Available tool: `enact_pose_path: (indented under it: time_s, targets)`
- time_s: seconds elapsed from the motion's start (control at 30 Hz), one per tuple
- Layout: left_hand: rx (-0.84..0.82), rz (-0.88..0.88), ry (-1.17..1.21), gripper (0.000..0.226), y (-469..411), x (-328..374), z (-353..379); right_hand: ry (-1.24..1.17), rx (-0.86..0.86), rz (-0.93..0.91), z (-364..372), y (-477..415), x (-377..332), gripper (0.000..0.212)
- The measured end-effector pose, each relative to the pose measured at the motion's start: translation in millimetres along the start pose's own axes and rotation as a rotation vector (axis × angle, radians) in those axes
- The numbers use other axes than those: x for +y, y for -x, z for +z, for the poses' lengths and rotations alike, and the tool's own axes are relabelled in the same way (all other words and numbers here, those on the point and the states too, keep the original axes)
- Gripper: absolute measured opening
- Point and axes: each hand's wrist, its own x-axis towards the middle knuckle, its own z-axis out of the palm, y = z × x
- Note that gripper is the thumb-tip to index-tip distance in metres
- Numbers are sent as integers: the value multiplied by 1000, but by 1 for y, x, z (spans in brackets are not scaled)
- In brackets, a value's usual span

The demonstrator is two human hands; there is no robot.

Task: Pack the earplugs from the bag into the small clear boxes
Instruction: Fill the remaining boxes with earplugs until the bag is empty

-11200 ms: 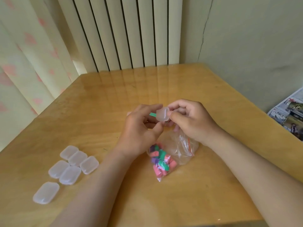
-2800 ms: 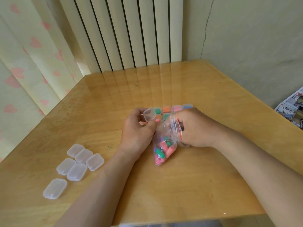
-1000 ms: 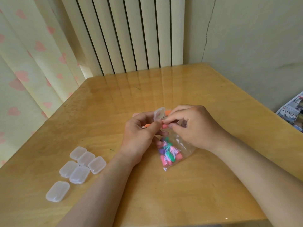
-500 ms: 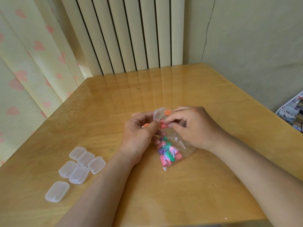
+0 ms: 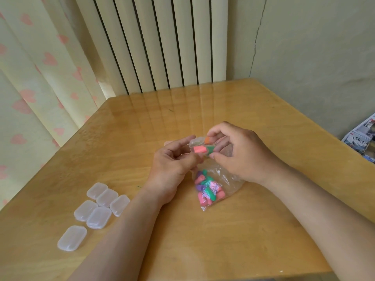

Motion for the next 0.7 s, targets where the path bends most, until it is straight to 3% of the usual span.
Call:
enact_pose_path:
  time_s: [0.13, 0.33, 0.7]
  targets:
    - [-41, 1, -42, 45, 0, -3, -1, 20, -31, -5, 2, 0, 1, 51]
    - [-113, 40, -102, 30, 5, 3, 4, -1, 9, -65, 2, -1, 3, 20]
    - [-99, 99, -136, 19, 6, 0, 4, 14, 12, -71, 5, -1, 7, 11]
